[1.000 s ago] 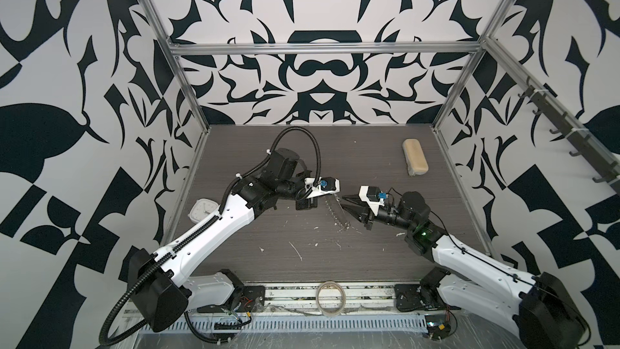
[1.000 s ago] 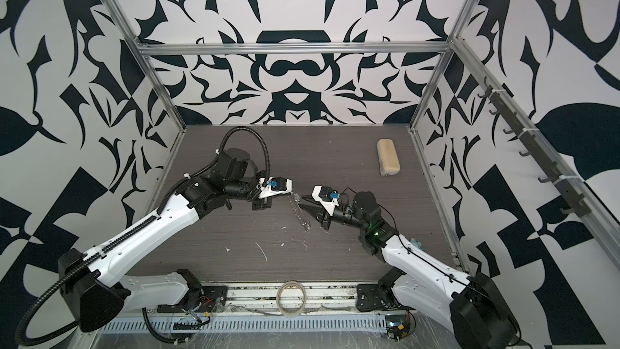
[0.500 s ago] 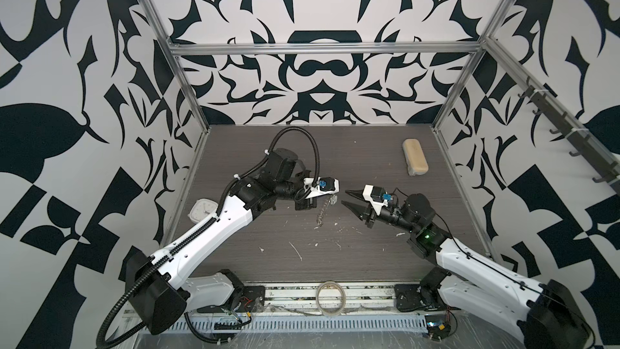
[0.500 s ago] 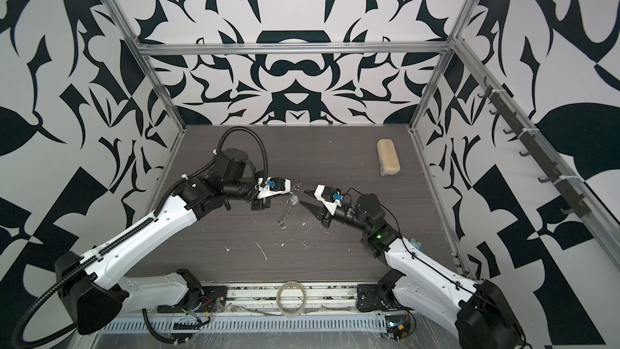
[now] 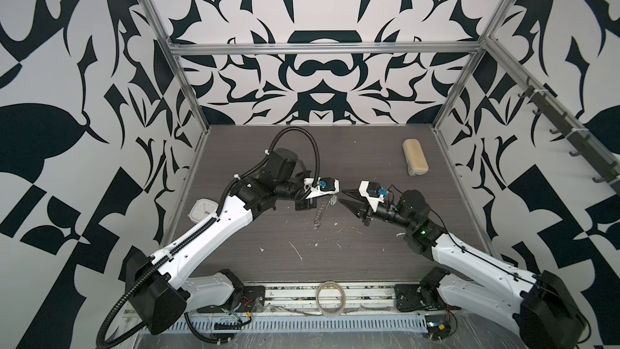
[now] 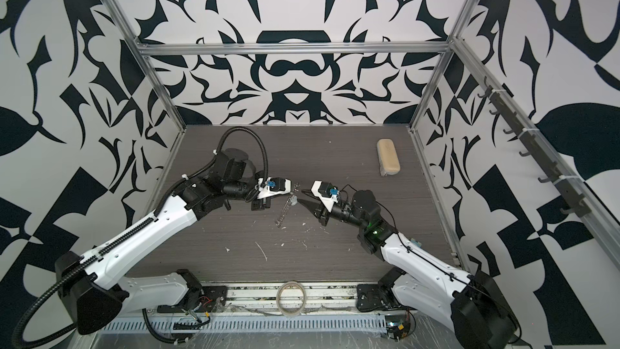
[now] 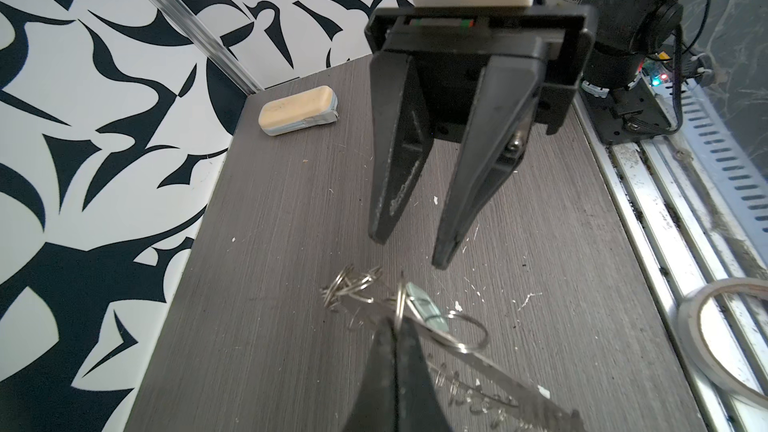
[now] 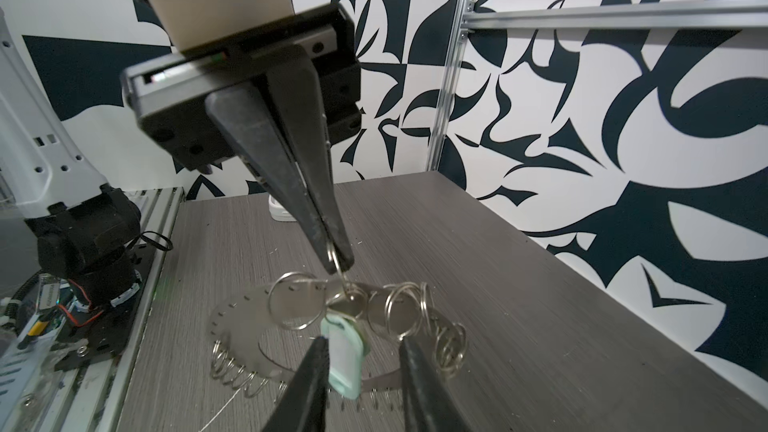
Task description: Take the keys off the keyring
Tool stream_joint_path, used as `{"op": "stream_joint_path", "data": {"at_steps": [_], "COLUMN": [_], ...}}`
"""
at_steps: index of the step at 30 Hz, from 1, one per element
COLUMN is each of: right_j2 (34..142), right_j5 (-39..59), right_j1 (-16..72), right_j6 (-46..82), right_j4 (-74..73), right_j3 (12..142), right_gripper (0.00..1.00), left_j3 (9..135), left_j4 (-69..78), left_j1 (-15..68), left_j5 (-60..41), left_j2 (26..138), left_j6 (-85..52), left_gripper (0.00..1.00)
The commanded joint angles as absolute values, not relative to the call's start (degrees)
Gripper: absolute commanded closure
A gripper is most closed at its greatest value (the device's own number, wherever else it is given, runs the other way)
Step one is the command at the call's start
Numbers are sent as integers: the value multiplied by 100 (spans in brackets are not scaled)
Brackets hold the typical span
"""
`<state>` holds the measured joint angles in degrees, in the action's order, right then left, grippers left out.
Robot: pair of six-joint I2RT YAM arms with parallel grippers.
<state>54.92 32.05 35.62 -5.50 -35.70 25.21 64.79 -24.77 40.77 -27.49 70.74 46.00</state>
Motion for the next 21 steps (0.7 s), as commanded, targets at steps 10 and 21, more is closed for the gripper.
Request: {"op": "stream_joint_path", "data": {"at_steps": [10, 21], "right_j2": [5498, 6107], "right_j5": [3270, 3735], "right_j1": [3595, 3595], "right_j6": [-193, -225], "right_j4": [-3743, -3910], "right_j3": [2571, 2747], "right_gripper": [59, 54], "left_j3": [6406, 6416], "left_j4": [-2417, -2432], "left_j1": [4052, 4052], "left_j5": [-2997, -2997], "left_j2": [6903, 6886], "left_j6": [4581, 4581], "left_gripper": [100, 100]}}
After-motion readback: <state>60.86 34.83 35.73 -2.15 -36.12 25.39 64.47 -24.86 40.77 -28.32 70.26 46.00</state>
